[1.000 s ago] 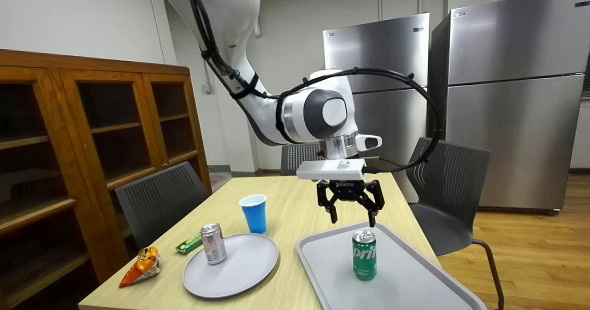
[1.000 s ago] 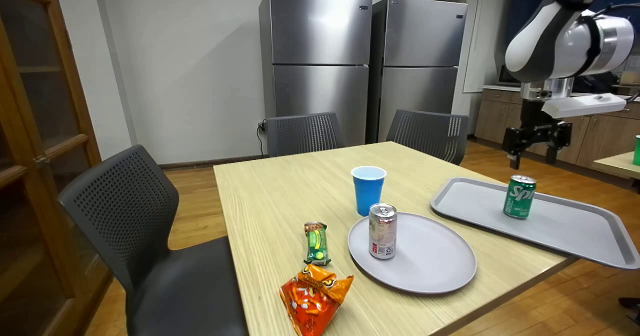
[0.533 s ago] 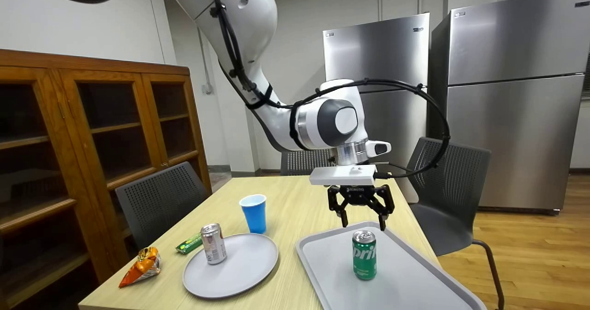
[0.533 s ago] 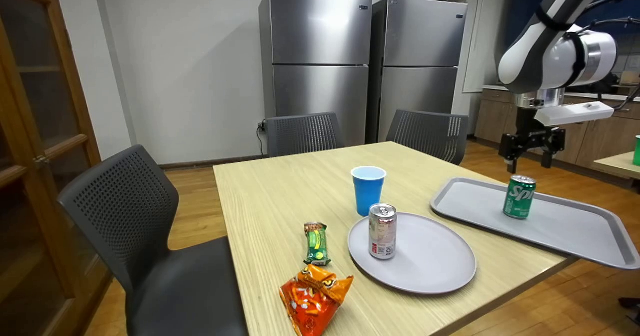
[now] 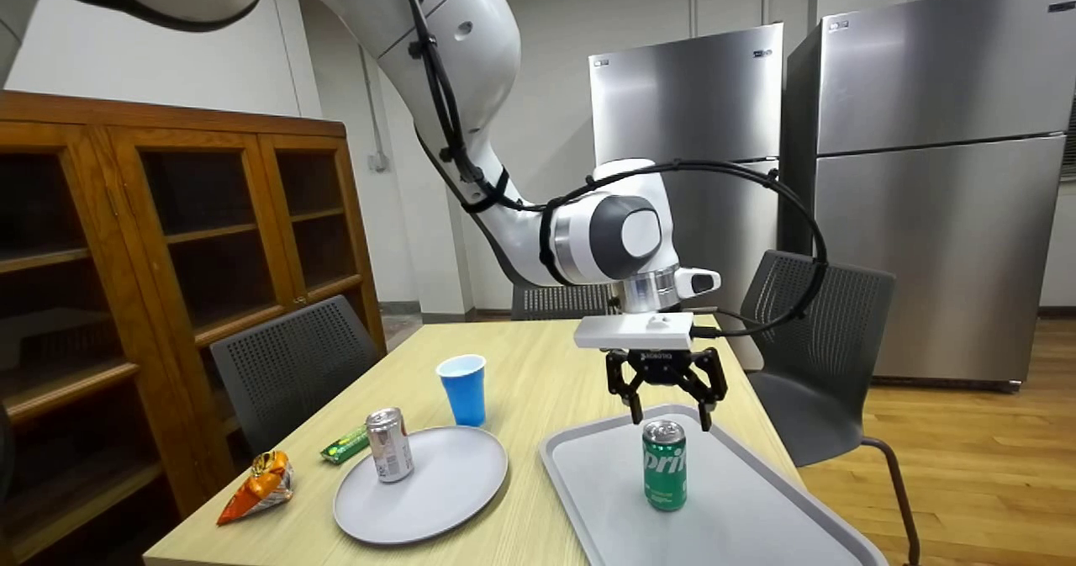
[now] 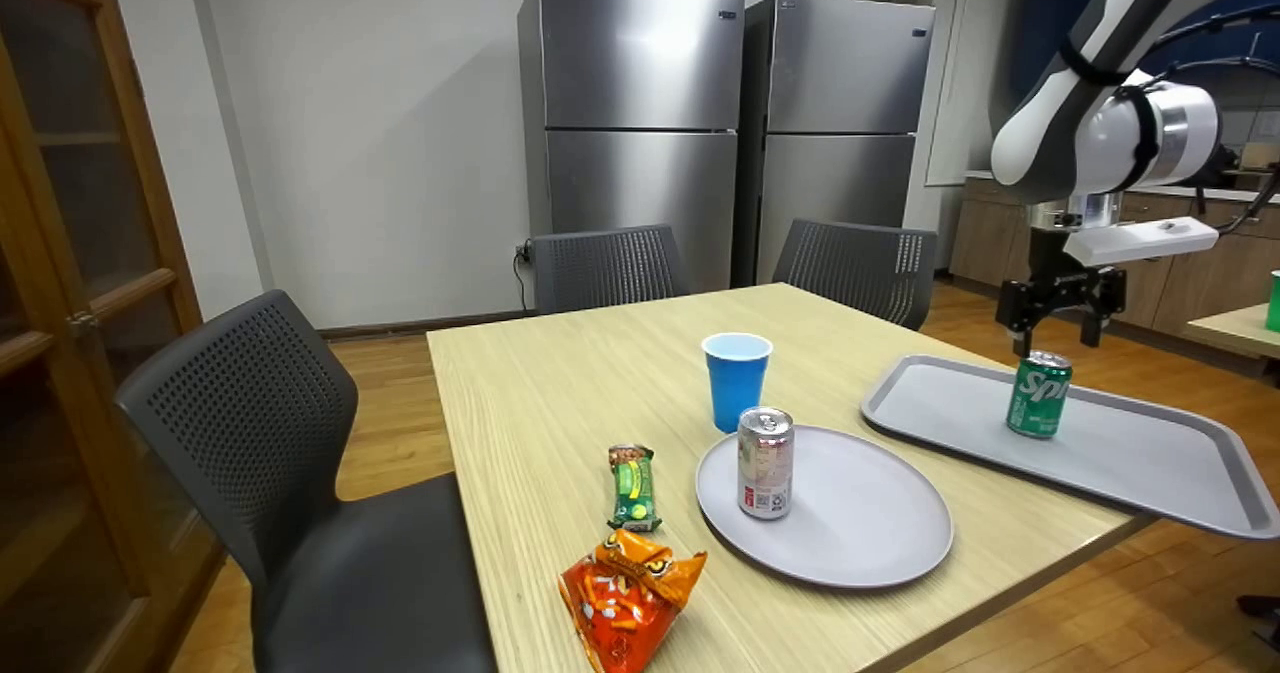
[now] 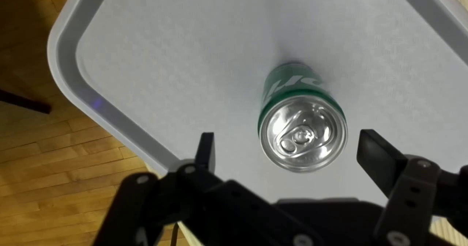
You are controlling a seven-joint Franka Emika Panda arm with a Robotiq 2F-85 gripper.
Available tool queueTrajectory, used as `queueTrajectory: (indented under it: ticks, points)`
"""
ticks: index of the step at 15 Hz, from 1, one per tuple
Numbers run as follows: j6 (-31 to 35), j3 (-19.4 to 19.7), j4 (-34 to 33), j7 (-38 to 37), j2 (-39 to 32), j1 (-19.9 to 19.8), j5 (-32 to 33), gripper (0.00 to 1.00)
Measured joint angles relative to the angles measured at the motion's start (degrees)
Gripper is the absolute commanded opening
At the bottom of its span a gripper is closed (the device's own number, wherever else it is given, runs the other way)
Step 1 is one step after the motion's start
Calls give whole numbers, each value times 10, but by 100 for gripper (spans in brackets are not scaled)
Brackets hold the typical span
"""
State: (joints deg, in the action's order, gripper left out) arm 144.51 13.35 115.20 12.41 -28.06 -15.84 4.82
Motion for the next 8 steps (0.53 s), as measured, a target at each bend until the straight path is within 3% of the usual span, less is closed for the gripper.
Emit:
queueTrajectory:
  ticks: [8]
  points:
    - [-2,-10,-10,0,-23,-3,-16,100]
